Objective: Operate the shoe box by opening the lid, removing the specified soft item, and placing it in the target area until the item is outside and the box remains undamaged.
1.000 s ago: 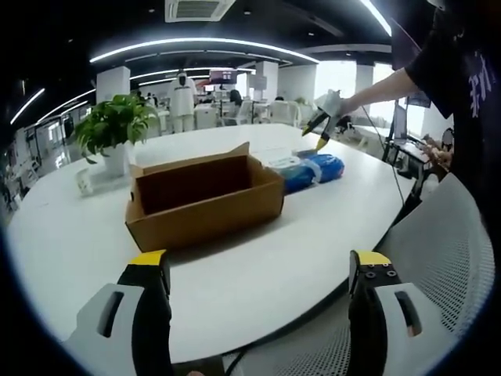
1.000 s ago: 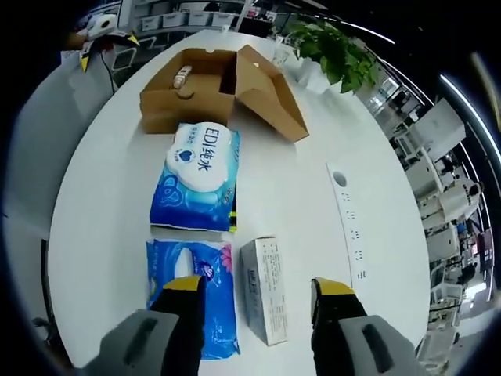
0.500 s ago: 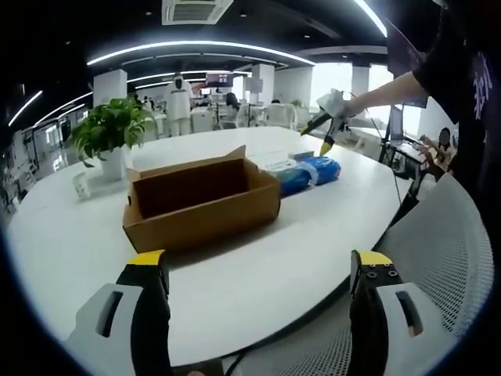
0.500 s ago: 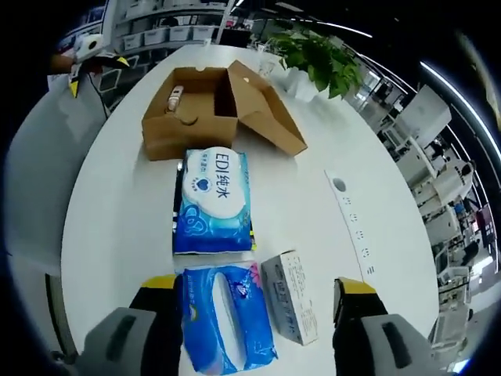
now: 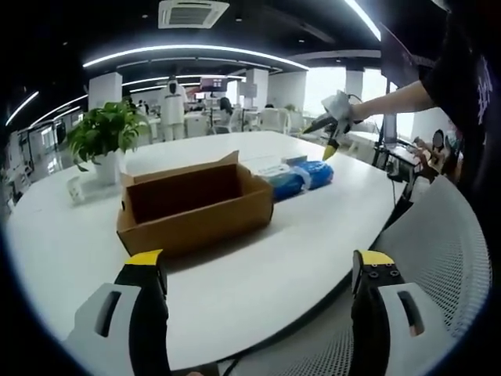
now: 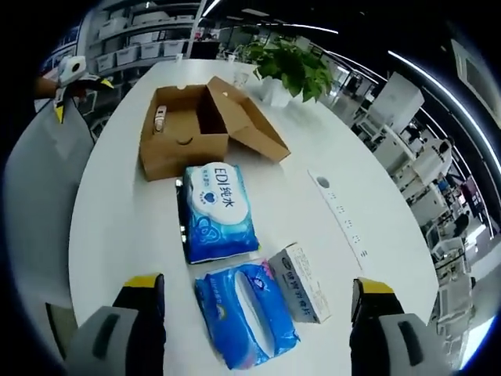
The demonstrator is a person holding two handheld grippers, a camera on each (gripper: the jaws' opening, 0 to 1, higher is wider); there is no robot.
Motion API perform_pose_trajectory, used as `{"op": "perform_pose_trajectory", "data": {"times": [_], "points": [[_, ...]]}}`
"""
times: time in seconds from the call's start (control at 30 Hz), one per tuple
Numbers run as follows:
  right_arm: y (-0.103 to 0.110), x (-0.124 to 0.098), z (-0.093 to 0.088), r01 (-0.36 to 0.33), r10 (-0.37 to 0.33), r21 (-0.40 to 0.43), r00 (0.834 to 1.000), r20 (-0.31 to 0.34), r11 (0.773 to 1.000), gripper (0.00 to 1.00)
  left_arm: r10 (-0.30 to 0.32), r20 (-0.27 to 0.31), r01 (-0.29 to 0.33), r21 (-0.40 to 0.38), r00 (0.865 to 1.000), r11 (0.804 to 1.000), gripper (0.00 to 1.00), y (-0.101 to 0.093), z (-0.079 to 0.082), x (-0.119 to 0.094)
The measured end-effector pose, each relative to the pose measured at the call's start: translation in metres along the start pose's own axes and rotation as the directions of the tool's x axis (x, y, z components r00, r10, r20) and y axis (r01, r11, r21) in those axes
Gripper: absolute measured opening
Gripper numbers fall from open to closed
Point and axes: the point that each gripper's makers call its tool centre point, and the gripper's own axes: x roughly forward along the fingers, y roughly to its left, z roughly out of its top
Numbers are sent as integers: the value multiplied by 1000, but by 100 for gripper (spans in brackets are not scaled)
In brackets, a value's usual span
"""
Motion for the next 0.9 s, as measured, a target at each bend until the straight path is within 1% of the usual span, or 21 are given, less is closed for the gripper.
{"op": "perform_pose_trajectory", "data": {"times": [0.13, 0.33, 0.5, 0.63, 0.7, 0.9], "points": [[11, -10, 2, 12, -13, 12, 1000, 16, 1000, 100, -8, 4, 8, 2, 1000, 1000, 99, -2, 1, 0], [25, -22, 5, 39, -43, 67, 997, 57, 997, 100, -14, 15, 14, 0, 1000, 1000, 99, -2, 2, -2], [38, -28, 3, 57, -63, 99, 996, 65, 993, 100, -24, 12, 24, -2, 1000, 1000, 99, -4, 2, -2], [45, -36, 3, 75, -87, 137, 993, 83, 988, 100, -29, 14, 30, -4, 999, 1000, 99, -6, 2, -1], [48, -40, 6, 89, -107, 165, 989, 103, 982, 100, -33, 13, 33, -3, 999, 999, 99, -7, 2, -1], [58, -50, 11, 114, -142, 197, 981, 133, 974, 100, -47, 11, 47, 2, 999, 999, 99, -10, 2, -1]]}}
